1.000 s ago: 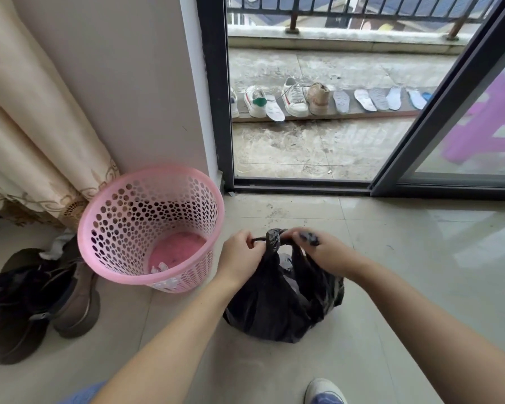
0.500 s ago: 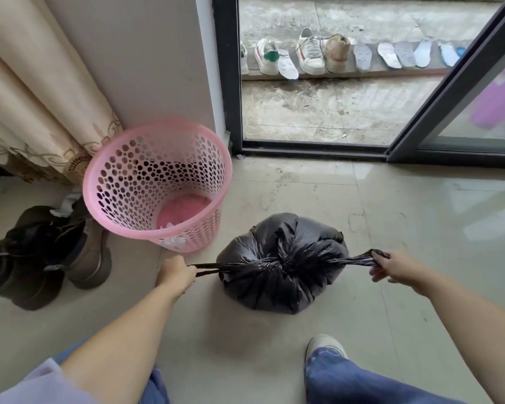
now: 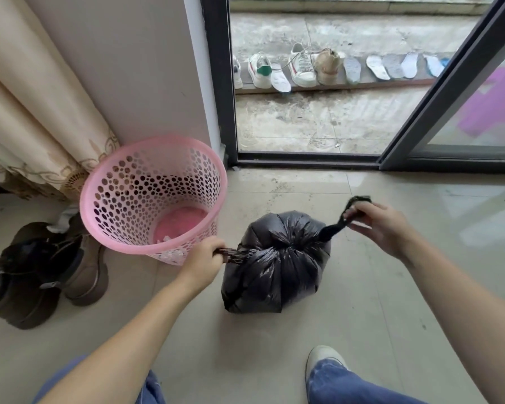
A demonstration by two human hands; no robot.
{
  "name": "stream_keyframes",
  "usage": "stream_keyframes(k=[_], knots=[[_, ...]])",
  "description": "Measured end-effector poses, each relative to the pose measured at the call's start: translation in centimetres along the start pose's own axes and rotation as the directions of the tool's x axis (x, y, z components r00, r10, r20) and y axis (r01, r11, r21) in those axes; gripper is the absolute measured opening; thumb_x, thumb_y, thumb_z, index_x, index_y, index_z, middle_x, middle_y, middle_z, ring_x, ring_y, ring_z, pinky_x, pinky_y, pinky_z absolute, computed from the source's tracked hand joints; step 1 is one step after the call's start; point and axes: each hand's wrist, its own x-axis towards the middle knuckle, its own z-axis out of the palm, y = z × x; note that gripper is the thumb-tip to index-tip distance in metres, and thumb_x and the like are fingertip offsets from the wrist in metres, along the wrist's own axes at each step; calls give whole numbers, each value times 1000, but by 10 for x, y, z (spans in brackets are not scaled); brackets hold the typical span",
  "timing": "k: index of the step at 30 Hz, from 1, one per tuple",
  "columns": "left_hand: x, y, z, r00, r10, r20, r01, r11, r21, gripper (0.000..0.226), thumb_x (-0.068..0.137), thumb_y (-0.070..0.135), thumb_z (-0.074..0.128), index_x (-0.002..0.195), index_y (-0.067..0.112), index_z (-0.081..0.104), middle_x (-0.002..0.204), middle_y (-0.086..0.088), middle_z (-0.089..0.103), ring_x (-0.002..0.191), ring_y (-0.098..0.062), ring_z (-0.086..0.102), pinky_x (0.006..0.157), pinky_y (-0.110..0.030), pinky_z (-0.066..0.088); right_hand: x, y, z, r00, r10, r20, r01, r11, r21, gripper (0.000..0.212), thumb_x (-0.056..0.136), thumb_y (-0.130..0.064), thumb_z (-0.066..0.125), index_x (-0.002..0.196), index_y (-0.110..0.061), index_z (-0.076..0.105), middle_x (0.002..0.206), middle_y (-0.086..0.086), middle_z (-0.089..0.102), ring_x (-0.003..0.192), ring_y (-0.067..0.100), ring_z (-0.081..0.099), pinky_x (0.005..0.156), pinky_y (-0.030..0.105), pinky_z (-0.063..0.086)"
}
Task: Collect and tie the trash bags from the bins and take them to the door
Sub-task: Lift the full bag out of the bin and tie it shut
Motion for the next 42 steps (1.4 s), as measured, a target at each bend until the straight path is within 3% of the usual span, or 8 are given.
stream_keyframes(k=[4, 10, 15, 19, 24, 29, 33, 42], knots=[[9, 59, -2, 976, 220, -8, -218, 961, -168, 41, 72, -15, 50, 86, 19, 67, 80, 11, 59, 75, 0, 54, 71, -10, 42, -14, -35, 62, 934, -75, 349, 127, 984, -129, 9, 92, -13, 53, 87, -11, 60, 75, 1, 69, 80, 15, 67, 89, 37, 50], [31, 92, 0, 958, 279, -70, -278, 960, 13, 66, 73, -6, 53, 134, 19, 47, 132, -3, 40, 119, -15, 43, 102, -27, 38, -32, -25, 110, 755, 119, 645, 344, 765, -544, 35, 73, -28, 61, 96, -3, 53, 84, 10, 52, 78, 17, 45, 74, 37, 37], [35, 91, -7, 933, 172, 316, -45, 927, -374, 36, 82, -8, 45, 106, 13, 62, 98, 4, 65, 88, 4, 59, 80, -9, 45, -30, -22, 107, 817, 20, 576, 406, 690, -599, 9, 86, -20, 58, 87, -14, 64, 64, -1, 63, 58, 4, 48, 60, 22, 32], [43, 76, 2, 908, 109, 405, 94, 887, -451, 15, 82, 18, 53, 86, 15, 67, 92, -4, 68, 92, -22, 59, 85, -24, 42, -20, -17, 94, 832, 0, 554, 369, 746, -555, 18, 82, -30, 62, 88, -14, 67, 63, -3, 58, 62, 12, 50, 65, 31, 36], [43, 71, 10, 928, 75, 365, 260, 572, -778, 33, 85, 28, 50, 55, 17, 41, 48, 1, 42, 47, -16, 39, 69, -30, 47, -11, -2, 72, 923, -66, 378, 261, 831, -491, 17, 88, -20, 62, 75, -11, 57, 57, -8, 47, 51, 5, 43, 52, 15, 37], [46, 58, 30, 953, 122, 279, -58, 972, -228, 38, 91, 35, 58, 61, 15, 44, 51, 6, 38, 48, -10, 36, 53, -25, 30, -7, 32, 65, 875, -281, 395, 484, 456, -747, 18, 92, -22, 56, 75, -19, 51, 64, -7, 52, 59, 9, 47, 55, 16, 36], [52, 42, 35, 920, 274, 279, -308, 947, 87, 34, 93, 40, 52, 70, 16, 42, 61, 2, 48, 64, -21, 49, 61, -32, 34, 2, 49, 65, 797, -251, 550, 585, 93, -806, 26, 97, -33, 45, 99, -8, 53, 94, 8, 65, 85, 30, 59, 71, 40, 44], [36, 80, -6, 886, 181, 428, -330, 893, 305, 32, 99, 39, 36, 92, 10, 48, 99, -12, 64, 97, -32, 59, 75, -38, 39, -25, 7, 77, 817, -114, 565, 574, 74, -816, 30, 101, -33, 35, 103, -6, 48, 106, 11, 61, 97, 31, 56, 75, 35, 37]])
